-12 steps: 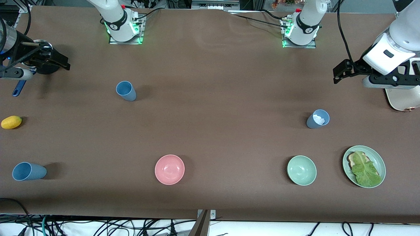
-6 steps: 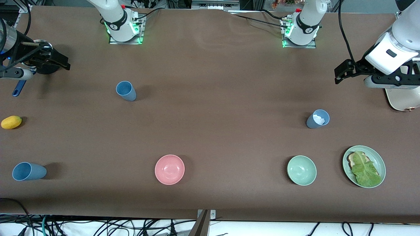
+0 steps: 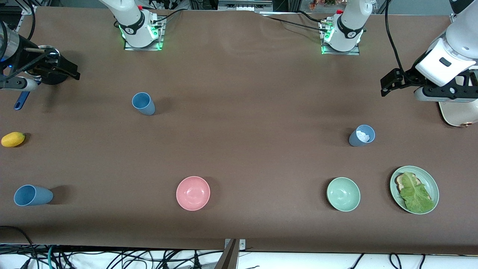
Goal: Stack blue cups with both arms
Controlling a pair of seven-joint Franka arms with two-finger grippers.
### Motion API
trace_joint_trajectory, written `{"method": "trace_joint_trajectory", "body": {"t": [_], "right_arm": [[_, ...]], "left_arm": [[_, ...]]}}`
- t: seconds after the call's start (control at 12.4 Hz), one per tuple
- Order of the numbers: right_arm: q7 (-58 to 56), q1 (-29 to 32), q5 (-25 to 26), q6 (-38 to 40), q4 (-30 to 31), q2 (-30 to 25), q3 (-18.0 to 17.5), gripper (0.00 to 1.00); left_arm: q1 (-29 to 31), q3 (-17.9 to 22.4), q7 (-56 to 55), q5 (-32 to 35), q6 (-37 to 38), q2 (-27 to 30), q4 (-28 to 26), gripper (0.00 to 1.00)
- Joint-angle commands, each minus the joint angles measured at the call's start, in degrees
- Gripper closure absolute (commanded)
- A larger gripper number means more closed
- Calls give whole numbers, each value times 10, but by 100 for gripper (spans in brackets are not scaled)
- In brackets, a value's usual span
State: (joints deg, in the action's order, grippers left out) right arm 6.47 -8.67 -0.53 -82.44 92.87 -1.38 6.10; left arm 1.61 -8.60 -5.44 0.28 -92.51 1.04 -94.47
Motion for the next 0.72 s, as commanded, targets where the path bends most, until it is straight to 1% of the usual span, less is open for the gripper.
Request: {"method": "trace_joint_trajectory", "body": {"t": [0.0,0.24,0.32,0.4,0.56,0.64], "right_arm": [[-4,0,-5,12,-12,2,0,0],[-3,0,-5,12,-12,2,0,0],[-3,0,-5,12,-12,2,0,0],[-3,0,-5,12,-12,2,0,0],[-3,0,-5,12,-13,2,0,0],[-3,0,-5,12,-13,2,0,0]], "left_arm": [[3,-3,5,-5,16,-16,21,0],[6,0,3,-5,34,-28,20,0],[8,2,6,-5,36,-43,21,0],[25,6,8,-5,35,-47,20,0],[42,9,10,-3,30,-78,24,0],[59,9,13,9,28,-94,24,0]]}}
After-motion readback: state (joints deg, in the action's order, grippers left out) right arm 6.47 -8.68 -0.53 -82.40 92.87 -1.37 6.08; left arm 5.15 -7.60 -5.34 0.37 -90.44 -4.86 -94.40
